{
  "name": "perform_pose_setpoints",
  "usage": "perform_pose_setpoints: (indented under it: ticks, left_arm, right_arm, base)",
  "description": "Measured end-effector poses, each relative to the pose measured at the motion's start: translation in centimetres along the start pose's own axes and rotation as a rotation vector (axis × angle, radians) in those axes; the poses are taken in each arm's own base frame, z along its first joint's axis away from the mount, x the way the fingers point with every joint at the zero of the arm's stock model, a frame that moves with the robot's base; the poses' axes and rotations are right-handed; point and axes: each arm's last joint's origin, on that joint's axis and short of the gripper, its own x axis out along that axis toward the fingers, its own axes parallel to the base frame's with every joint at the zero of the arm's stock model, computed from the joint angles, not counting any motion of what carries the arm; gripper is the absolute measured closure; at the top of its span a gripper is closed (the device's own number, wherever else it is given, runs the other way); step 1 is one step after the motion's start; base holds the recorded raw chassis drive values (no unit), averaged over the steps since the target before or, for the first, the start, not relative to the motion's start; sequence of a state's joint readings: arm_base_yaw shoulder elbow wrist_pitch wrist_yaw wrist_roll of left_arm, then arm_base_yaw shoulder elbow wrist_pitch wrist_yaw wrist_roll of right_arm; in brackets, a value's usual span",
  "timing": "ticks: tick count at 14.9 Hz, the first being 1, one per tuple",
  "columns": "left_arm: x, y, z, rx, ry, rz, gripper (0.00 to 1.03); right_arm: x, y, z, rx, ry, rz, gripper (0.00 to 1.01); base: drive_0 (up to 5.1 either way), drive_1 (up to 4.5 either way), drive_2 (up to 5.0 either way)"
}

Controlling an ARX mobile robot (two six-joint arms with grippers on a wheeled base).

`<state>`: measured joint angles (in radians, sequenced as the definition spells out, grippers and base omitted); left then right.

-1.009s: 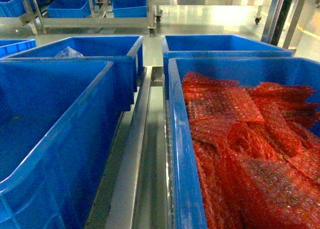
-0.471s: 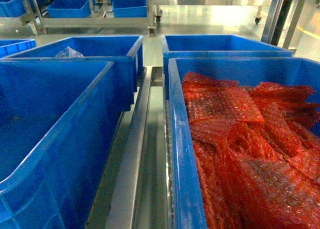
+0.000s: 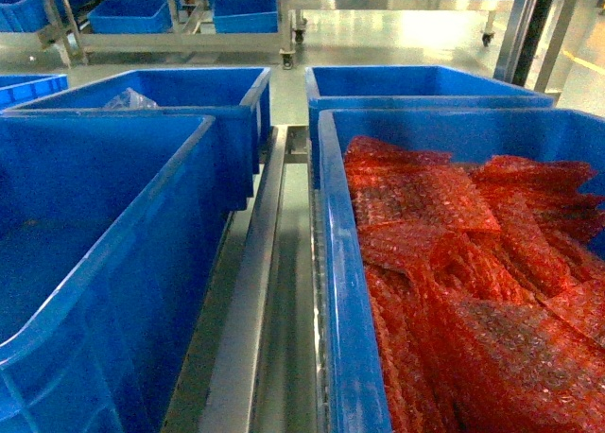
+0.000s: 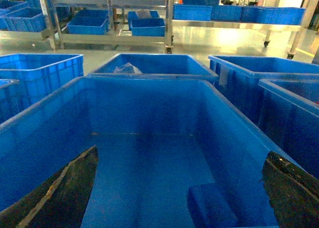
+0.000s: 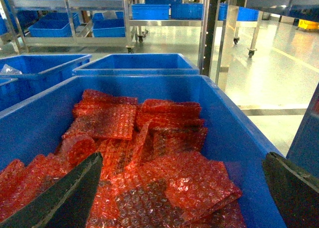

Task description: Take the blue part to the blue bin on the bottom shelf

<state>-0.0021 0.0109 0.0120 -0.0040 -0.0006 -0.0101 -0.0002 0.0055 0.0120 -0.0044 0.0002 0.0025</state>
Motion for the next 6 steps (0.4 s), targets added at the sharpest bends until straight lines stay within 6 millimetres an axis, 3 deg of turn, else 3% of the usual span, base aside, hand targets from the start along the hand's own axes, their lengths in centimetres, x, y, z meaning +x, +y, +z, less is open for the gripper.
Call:
perform_pose_setpoints:
  ticks: [6]
  left_arm:
    - [0.0, 0.0, 0.0, 0.0, 0.0, 0.0, 0.05]
  right_arm:
    - [0.0, 0.0, 0.0, 0.0, 0.0, 0.0, 0.03]
  base:
    - [0.0, 0.0, 0.0]
